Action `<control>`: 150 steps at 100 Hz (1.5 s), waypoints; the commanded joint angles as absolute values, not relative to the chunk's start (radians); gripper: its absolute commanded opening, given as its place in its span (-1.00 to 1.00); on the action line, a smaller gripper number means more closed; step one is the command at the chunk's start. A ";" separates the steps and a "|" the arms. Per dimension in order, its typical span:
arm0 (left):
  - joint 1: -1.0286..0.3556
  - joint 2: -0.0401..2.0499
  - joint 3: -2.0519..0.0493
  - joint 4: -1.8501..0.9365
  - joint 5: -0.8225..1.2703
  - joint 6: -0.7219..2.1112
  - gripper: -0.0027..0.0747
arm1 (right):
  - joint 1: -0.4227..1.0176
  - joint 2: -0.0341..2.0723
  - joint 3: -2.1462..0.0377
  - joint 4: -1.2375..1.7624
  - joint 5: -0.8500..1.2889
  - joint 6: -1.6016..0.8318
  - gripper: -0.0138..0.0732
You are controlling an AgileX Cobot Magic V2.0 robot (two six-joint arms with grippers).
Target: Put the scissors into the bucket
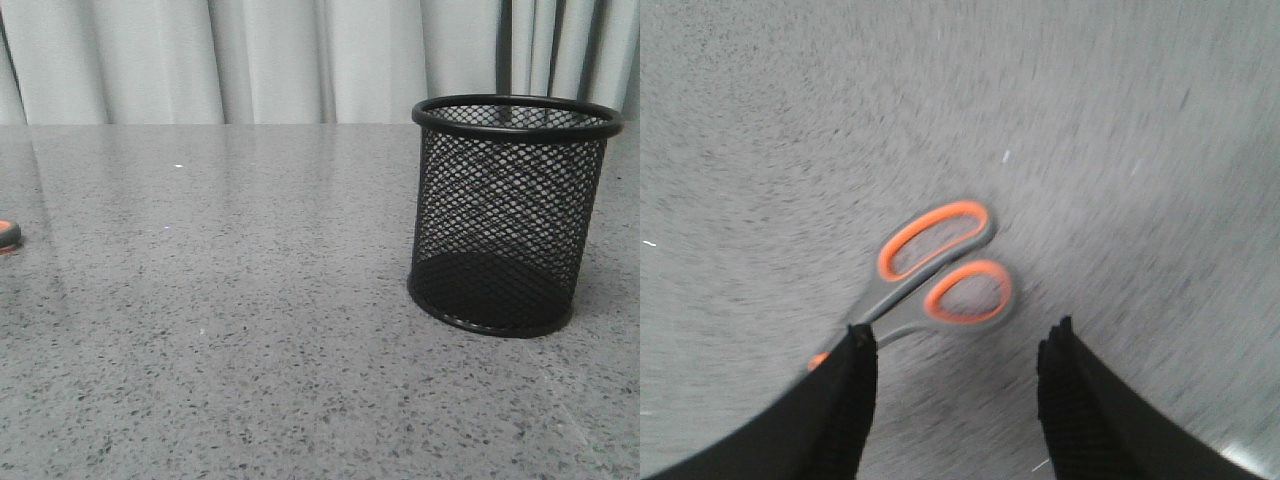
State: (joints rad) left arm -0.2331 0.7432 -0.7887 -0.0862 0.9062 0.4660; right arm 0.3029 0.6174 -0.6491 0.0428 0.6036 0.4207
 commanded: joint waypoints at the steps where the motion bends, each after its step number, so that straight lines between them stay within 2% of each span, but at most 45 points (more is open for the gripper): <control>1: -0.313 0.806 -0.867 0.109 0.936 0.521 -0.03 | 0.305 0.626 -0.686 0.045 0.539 0.402 0.12; 25: -0.553 0.967 -0.878 0.567 1.013 0.534 -0.01 | 0.305 0.626 -0.685 0.044 0.514 0.381 0.12; 51: -0.610 1.079 -0.878 0.805 1.005 0.534 -0.09 | 0.305 0.626 -0.685 0.025 0.498 0.353 0.12; 59: -0.610 1.086 -0.878 0.747 1.019 0.516 -0.15 | 0.305 0.626 -0.685 0.020 0.491 0.353 0.12; 67: -0.606 1.086 -0.880 0.647 0.995 0.496 -0.13 | 0.305 0.626 -0.685 0.000 0.484 0.353 0.12; 84: -0.606 1.075 -0.944 0.531 0.958 0.496 0.21 | 0.305 0.636 -0.683 -0.035 0.478 0.353 0.12; 92: -0.604 1.075 -1.001 0.477 0.972 0.496 0.26 | 0.305 0.636 -0.683 -0.043 0.474 0.353 0.12; 104: -0.585 1.077 -1.066 0.360 0.998 0.543 0.21 | 0.305 0.636 -0.683 -0.049 0.474 0.353 0.11; 121: -0.495 1.077 -1.115 0.142 1.017 0.651 -0.10 | 0.306 0.636 -0.683 -0.054 0.473 0.353 0.11; 150: -0.380 1.077 -1.133 -0.026 1.114 0.796 -0.12 | 0.306 0.636 -0.683 -0.054 0.471 0.353 0.11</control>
State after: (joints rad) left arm -0.4139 1.0955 -1.0980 0.0355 1.1256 0.7584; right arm 0.3052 0.6269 -0.6491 -0.0353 0.5511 0.3600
